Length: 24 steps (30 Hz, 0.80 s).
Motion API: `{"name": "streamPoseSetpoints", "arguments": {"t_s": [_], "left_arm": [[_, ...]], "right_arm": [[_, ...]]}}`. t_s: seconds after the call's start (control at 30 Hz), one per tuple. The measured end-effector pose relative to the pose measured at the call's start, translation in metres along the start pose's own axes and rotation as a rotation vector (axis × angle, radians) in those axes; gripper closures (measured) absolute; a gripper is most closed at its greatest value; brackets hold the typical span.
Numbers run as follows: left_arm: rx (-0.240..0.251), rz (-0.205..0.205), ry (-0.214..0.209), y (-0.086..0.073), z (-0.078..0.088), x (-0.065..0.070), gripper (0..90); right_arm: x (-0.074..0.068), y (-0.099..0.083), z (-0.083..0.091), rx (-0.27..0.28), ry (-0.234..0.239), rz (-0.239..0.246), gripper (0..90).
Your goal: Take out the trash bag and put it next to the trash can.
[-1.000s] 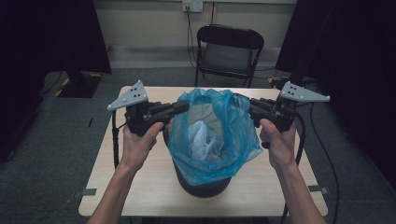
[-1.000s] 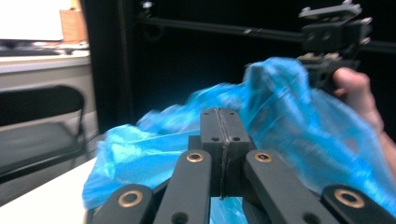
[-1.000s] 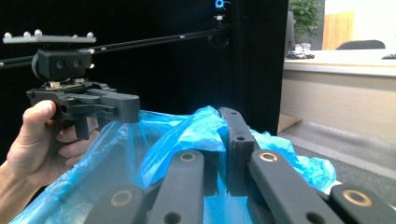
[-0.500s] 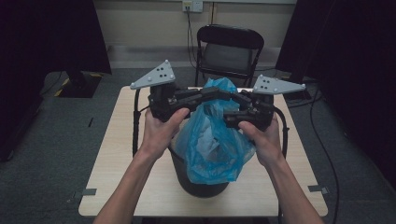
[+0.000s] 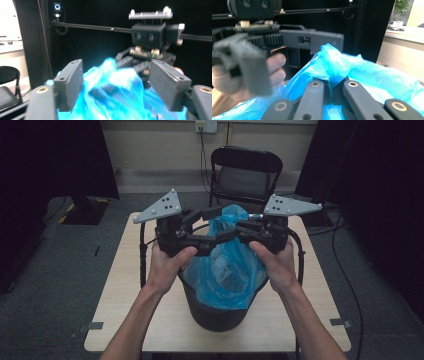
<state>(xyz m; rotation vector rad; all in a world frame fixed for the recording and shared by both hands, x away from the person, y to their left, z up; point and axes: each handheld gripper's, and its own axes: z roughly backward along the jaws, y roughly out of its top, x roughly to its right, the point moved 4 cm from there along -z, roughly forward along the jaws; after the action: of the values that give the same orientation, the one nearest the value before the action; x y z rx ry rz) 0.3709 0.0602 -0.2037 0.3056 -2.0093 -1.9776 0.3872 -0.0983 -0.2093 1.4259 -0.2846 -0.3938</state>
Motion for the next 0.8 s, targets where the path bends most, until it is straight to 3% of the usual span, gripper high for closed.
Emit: {"name": "streamPoseSetpoints", "arguments": {"t_s": [0.03,0.07,0.1,0.17,0.2,0.33,0.37,0.4,0.47,0.5,0.57,0.6,0.63,0.7,0.8], "left_arm": [[-0.009,-0.026,0.024,-0.003,0.002,0.001,25.3],[-0.009,-0.026,0.024,-0.003,0.002,0.001,24.1],[-0.029,-0.054,0.078,-0.006,0.003,0.001,23.5],[-0.023,-0.062,0.089,-0.007,0.004,0.001,25.0],[-0.020,-0.044,0.064,-0.009,0.001,0.000,24.3],[-0.097,-0.028,0.048,-0.016,-0.016,-0.002,22.5],[-0.106,-0.037,0.053,-0.018,-0.019,-0.001,27.1],[-0.112,-0.062,0.064,-0.019,-0.020,0.001,40.7],[-0.113,-0.063,0.057,-0.020,-0.021,0.002,67.1],[-0.086,-0.033,0.037,-0.019,-0.016,-0.001,77.3],[-0.063,-0.021,0.042,-0.016,-0.011,-0.006,86.5],[-0.063,-0.021,0.042,-0.016,-0.011,-0.006,87.8],[-0.039,0.002,0.029,-0.013,-0.006,-0.009,88.5],[-0.035,0.002,0.037,-0.010,-0.005,-0.010,88.7],[-0.046,-0.031,0.056,-0.001,-0.003,-0.008,89.1]], "right_arm": [[-0.001,0.003,0.001,-0.004,-0.022,0.017,90.0],[-0.001,0.005,0.003,0.003,-0.035,0.019,90.0],[-0.001,0.007,0.004,0.012,-0.039,0.016,90.0],[0.000,0.011,0.009,0.033,-0.036,0.013,90.0],[0.000,0.013,0.011,0.039,-0.036,0.015,90.0],[-0.005,0.019,0.012,0.048,-0.028,0.025,89.9],[-0.006,0.021,0.012,0.052,-0.025,0.026,89.9],[-0.008,0.022,0.012,0.052,-0.022,0.032,89.7],[-0.009,0.023,0.012,0.047,-0.020,0.036,89.2],[-0.010,0.022,0.016,0.045,-0.009,0.034,83.2],[-0.008,0.021,0.024,0.060,-0.038,0.021,67.9],[-0.008,0.021,0.024,0.060,-0.038,0.021,67.9],[-0.004,0.020,0.031,0.069,-0.076,0.010,52.5],[0.002,0.016,0.037,0.069,-0.107,-0.017,41.8],[0.008,0.009,0.040,0.064,-0.116,-0.066,27.9]]}}
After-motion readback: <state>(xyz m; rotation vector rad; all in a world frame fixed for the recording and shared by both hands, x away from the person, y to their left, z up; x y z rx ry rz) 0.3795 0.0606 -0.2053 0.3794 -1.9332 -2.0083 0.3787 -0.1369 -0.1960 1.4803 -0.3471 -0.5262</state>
